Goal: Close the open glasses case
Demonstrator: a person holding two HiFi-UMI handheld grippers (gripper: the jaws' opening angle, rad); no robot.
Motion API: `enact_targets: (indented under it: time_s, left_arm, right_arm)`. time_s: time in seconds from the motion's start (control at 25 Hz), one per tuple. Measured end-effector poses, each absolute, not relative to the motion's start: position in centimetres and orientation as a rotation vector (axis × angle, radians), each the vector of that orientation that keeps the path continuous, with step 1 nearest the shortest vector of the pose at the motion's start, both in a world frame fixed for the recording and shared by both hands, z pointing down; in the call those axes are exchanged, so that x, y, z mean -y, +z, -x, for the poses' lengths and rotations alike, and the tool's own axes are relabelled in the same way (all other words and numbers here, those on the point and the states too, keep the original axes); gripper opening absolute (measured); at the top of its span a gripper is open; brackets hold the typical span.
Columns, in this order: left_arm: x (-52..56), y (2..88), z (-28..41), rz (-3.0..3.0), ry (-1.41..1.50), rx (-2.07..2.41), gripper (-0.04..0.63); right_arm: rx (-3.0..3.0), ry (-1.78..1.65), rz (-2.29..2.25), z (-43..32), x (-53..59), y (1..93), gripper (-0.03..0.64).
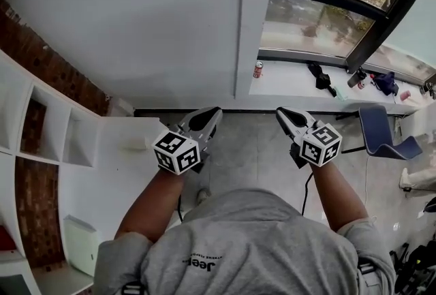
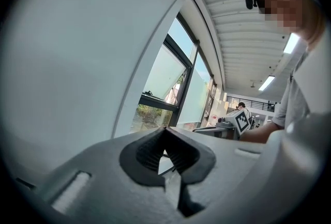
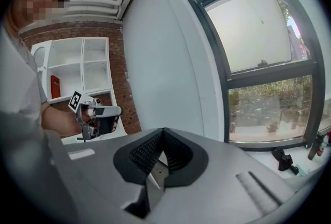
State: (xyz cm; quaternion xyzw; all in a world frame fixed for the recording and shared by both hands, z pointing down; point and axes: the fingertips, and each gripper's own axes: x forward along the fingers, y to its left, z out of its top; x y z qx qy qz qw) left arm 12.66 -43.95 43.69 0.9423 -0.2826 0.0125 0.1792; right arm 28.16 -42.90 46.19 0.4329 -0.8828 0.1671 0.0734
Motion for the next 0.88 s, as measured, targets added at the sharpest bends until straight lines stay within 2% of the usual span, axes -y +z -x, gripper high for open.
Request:
enact_targets:
  time_s: [0.28, 0.88]
  left_arm:
    - [42.7, 43.1, -13.6, -2.687, 0.028, 0.783, -0.002]
    - [41.2, 42.3, -11.9, -2.690, -0.008, 0.786, -0.002]
  right_arm:
    - [2.614, 0.489, -1.380, -30.3, 42.0, 45.7, 0.009]
    - [2.627, 0.486, -1.388, -28.9, 40.8, 44.7, 0.009]
